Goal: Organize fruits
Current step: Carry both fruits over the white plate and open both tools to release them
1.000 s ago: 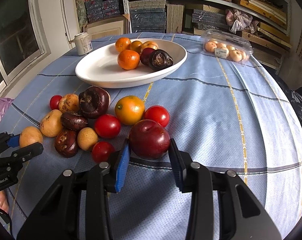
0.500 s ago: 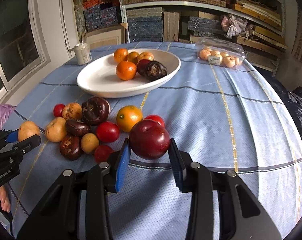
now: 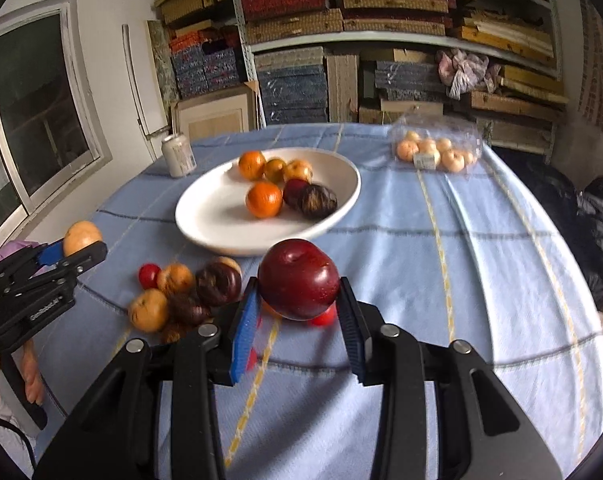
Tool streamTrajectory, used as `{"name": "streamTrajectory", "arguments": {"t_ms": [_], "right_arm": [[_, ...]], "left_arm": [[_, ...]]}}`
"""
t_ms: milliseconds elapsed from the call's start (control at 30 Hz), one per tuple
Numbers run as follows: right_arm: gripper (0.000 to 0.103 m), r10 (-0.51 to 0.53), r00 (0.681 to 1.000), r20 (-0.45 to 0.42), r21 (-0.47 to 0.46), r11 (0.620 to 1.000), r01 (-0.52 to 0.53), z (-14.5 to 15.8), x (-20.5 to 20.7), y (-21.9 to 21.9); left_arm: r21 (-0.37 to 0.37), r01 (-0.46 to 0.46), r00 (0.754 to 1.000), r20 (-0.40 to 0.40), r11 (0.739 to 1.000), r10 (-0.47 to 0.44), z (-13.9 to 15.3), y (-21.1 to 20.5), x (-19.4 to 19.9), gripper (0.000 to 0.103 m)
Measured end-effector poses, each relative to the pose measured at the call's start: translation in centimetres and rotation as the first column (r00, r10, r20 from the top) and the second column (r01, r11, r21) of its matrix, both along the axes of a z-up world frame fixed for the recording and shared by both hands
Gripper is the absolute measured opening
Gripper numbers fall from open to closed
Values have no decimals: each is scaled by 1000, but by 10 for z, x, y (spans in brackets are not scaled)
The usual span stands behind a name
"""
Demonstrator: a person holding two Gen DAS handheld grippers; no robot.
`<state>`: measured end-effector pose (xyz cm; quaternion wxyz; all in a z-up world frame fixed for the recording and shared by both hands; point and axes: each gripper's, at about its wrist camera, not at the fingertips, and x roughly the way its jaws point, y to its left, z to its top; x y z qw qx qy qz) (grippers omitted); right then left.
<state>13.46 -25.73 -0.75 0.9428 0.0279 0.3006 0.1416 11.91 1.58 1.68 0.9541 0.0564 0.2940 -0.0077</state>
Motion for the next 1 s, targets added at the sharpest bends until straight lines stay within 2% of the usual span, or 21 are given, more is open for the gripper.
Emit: {"name": "streamTrajectory", "arguments": {"t_ms": [200,400,700,1000], "right_arm": [[38,16,999,36,-8,1000,-16,28,21,12],[38,41,999,30,-4,999,-40,35,54,32],[38,71,997,-9,-12,997,-71,27,102,55],[38,84,993,-78,-37,996,-87,-3,129,63]], "left_arm": [[-2,0,1000,5,1000,0,11,-7,32,45],[12,-2,1000,-18,1000,2,5,-12,69,45],[-2,-17,998,-56,1000,17,-10,-13,116,45],[6,-14,996,-92,1000,14,-27,-18,145,45]]}}
